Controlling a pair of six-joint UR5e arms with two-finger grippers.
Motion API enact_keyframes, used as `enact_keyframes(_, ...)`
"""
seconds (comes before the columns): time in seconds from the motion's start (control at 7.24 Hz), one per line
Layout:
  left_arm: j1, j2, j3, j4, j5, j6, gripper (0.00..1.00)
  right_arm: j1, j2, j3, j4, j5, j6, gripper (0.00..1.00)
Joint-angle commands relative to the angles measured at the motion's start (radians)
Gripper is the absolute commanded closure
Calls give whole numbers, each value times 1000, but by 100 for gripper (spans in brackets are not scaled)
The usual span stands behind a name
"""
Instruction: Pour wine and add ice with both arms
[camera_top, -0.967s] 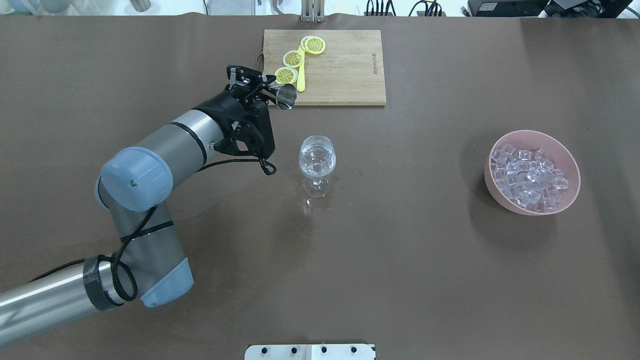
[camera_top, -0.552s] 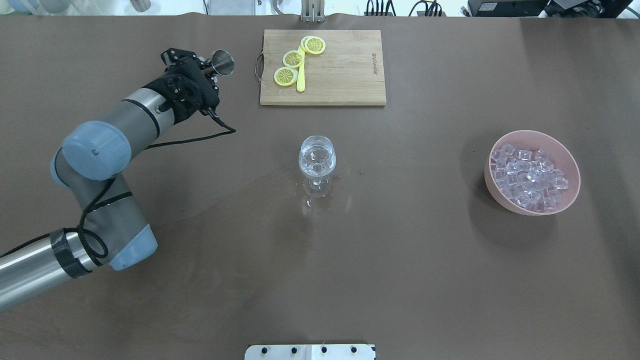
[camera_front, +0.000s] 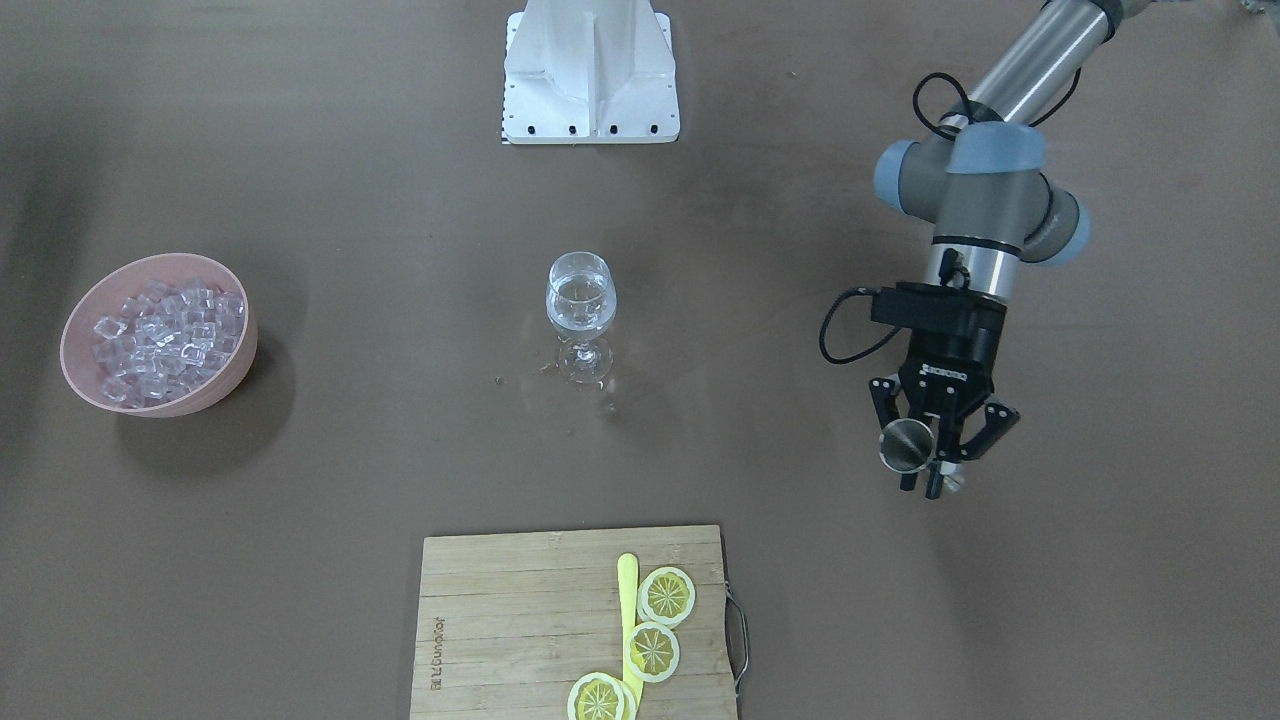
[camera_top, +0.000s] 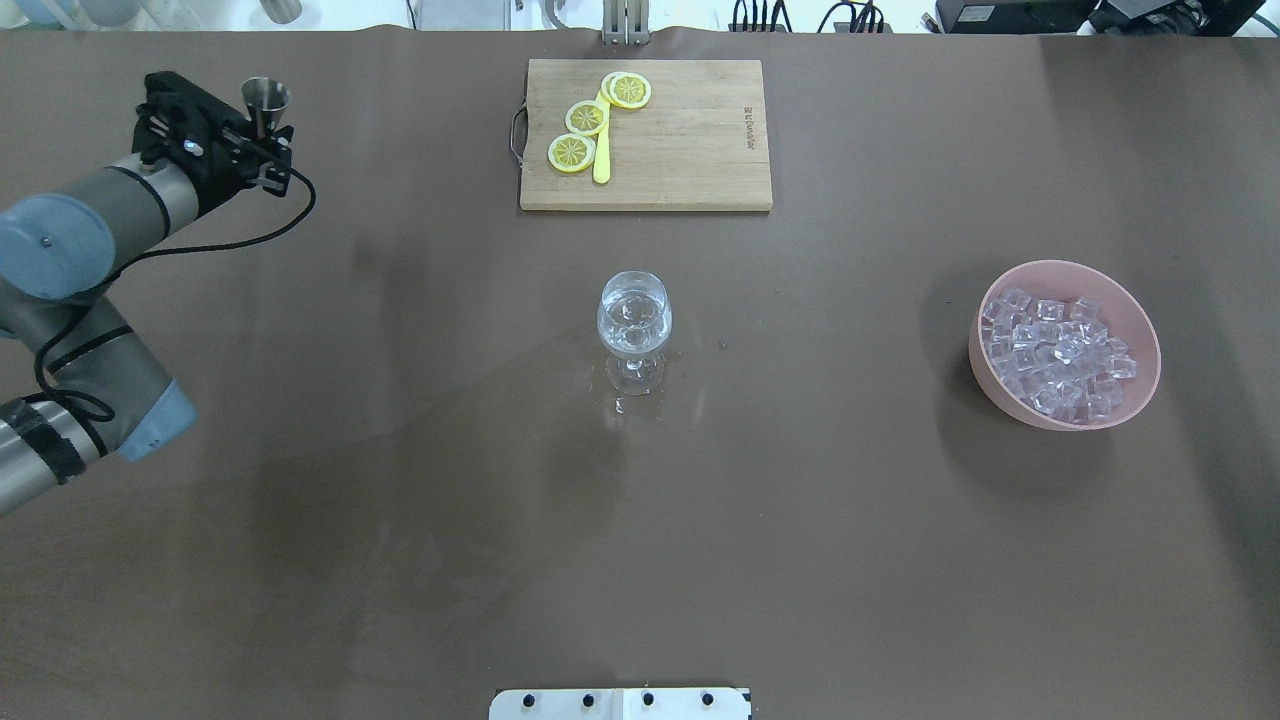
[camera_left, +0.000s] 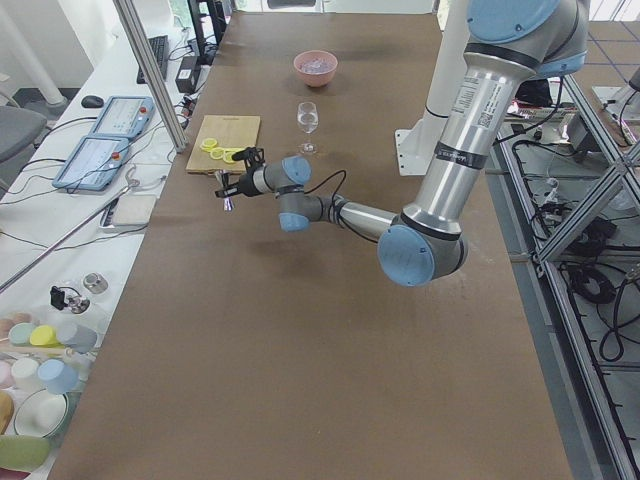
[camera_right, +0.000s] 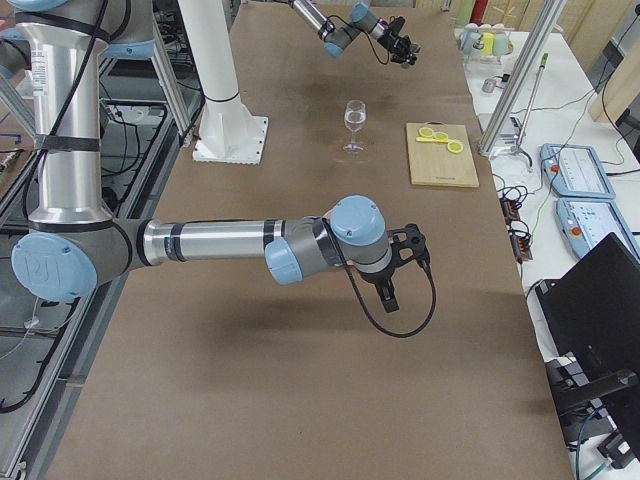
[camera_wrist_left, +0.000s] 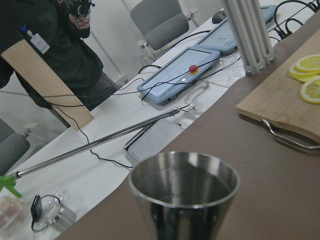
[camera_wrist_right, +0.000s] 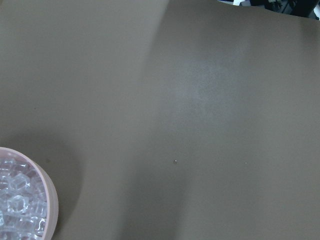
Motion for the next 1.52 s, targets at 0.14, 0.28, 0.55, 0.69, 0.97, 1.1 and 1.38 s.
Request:
enact_keyframes(0.14, 0, 78, 135, -256, 63, -237, 100, -57, 52, -1, 0, -8, -1, 0)
enact_keyframes(0.28, 0, 77, 133, -256, 83, -257, 100, -63, 62, -1, 0, -10, 2, 0)
enact_keyframes(0.55, 49, 71, 139, -254, 164, -274, 100, -65, 59, -1, 1, -10, 1, 0)
enact_keyframes(0.69, 68, 72, 153, -254, 189, -285, 100, -65, 59, -1, 1, -10, 5, 0)
enact_keyframes(0.97, 80, 69, 155, -254, 190, -287, 100, -69, 60, -2, 1, -10, 10, 0)
enact_keyframes(1.1, 88, 72, 156, -254, 189, -287, 100, -72, 60, -4, 1, -12, 10, 0)
enact_keyframes(1.38, 91, 75, 159, -244, 184, -275, 70, -73, 60, -4, 1, -12, 11, 0)
